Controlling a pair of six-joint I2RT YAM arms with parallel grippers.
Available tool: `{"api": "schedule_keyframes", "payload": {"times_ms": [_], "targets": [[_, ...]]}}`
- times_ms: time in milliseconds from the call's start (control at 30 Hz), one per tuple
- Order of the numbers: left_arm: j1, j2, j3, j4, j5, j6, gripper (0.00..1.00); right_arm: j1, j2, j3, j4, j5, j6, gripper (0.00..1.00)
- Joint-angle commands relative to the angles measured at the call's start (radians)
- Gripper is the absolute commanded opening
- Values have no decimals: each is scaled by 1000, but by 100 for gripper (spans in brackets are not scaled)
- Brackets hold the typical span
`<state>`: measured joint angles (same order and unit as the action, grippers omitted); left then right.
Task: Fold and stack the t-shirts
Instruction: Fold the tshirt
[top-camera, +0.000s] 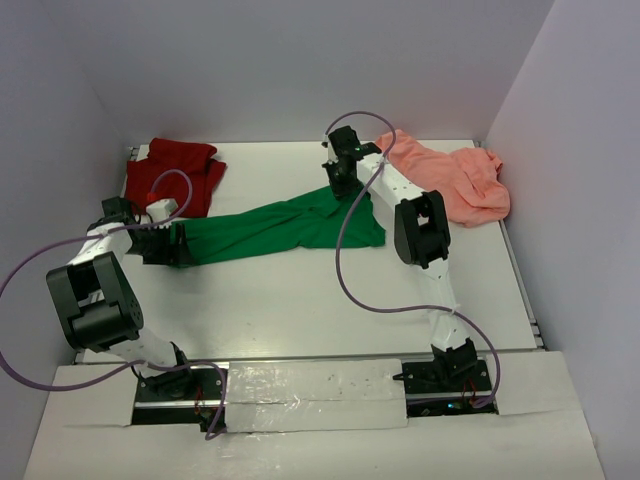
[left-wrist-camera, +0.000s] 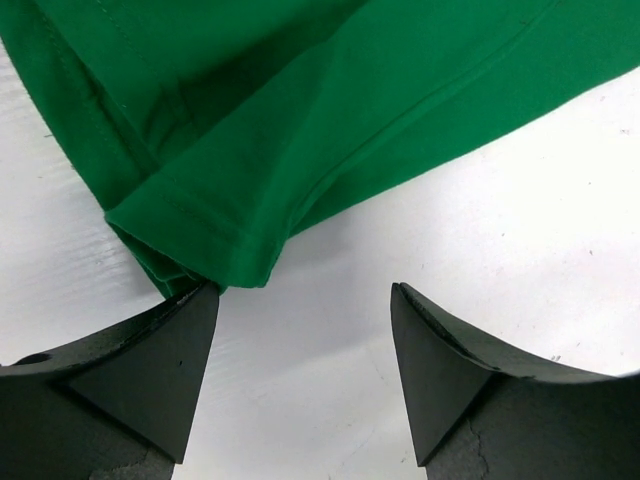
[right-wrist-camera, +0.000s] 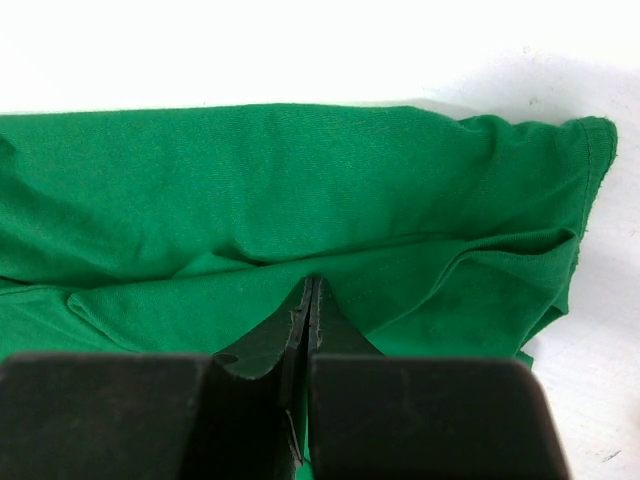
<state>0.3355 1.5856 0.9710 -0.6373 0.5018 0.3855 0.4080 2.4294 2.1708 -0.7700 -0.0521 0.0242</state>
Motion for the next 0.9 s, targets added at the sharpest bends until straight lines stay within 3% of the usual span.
{"api": "schedule_keyframes", "payload": {"times_ms": [0,267,600,867], "targets": [[0,-32,15,-30,53,26,78,8,-72,20,12,-2,-10,0],[-4,-45,9,-61,72,46,78,8,-79,7,15,3,-12,0],[-4,-134,-34,56,-118,-59,80,8,-92,-9,15,0,-10,0],[-6,-110,-40,48,-88,-45,81,8,-96,-2,14,-3,-7,0]]}}
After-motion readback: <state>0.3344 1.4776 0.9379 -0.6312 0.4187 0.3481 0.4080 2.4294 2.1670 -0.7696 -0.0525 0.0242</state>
